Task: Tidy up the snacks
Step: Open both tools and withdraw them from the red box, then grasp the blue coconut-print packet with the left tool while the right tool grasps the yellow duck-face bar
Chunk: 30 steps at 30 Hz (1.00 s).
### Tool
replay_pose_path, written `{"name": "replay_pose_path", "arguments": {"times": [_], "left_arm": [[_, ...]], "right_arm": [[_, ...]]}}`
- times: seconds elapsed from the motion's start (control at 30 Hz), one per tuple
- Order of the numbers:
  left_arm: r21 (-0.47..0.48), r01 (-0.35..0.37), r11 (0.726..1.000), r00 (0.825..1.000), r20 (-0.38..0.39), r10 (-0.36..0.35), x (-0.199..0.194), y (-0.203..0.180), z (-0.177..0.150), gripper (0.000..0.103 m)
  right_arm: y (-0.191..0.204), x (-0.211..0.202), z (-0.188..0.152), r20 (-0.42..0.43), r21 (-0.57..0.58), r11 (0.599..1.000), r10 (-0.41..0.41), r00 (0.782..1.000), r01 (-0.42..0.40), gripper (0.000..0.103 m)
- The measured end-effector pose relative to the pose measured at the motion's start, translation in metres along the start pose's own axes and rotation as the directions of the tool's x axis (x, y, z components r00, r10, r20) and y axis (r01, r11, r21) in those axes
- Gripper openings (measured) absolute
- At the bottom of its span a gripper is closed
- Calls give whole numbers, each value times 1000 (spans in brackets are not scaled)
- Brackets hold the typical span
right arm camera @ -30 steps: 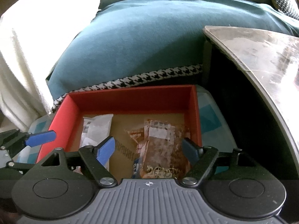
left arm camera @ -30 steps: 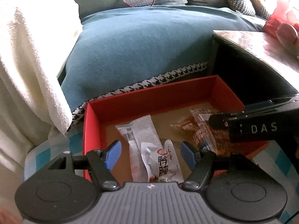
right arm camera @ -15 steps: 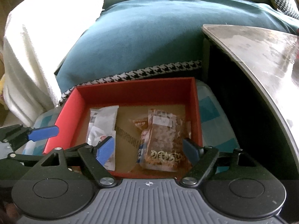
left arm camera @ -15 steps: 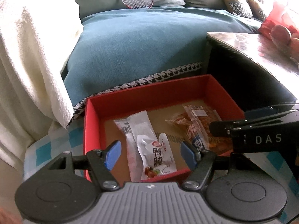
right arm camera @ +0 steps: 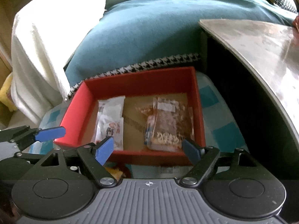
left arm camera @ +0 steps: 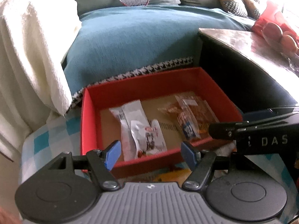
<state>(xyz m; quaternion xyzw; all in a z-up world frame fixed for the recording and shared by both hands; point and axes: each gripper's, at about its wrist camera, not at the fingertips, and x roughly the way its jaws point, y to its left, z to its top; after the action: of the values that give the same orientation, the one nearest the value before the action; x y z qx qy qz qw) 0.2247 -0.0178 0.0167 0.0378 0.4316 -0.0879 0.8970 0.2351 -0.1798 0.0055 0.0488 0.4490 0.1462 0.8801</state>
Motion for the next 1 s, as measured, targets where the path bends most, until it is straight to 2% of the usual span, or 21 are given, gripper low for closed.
{"name": "replay_pose_path", "arguments": {"times": [0.27,0.4,0.53,0.73,0.87,1.0], "left_arm": [[0,53,999,998,-44,-53,-10,-7,-21,65],[-46,83,995,992,-95,-87,-10,-7,-39,65],[-79,77,994,983,-160,-89,-2,-10,-57,65],[-204,81,976,968,-217,-126,19,-4,-61,65],[-208,42,977,973,-215,-87,31,-11,-59,68],[-168,31,985,972,-223,-69,33,-13,-63,68]], "right_arm": [[-4,-9,-22,-29,8,1000,-4,1000,4,87],[-6,-12,-31,-45,11,1000,-2,999,2,87],[-8,-13,-33,-47,19,1000,5,999,-4,87],[-4,-19,-31,-35,11,999,34,999,-34,87],[-4,-17,-31,-42,8,999,38,998,-37,88],[-2,-14,-30,-51,1,999,42,998,-42,88]]}}
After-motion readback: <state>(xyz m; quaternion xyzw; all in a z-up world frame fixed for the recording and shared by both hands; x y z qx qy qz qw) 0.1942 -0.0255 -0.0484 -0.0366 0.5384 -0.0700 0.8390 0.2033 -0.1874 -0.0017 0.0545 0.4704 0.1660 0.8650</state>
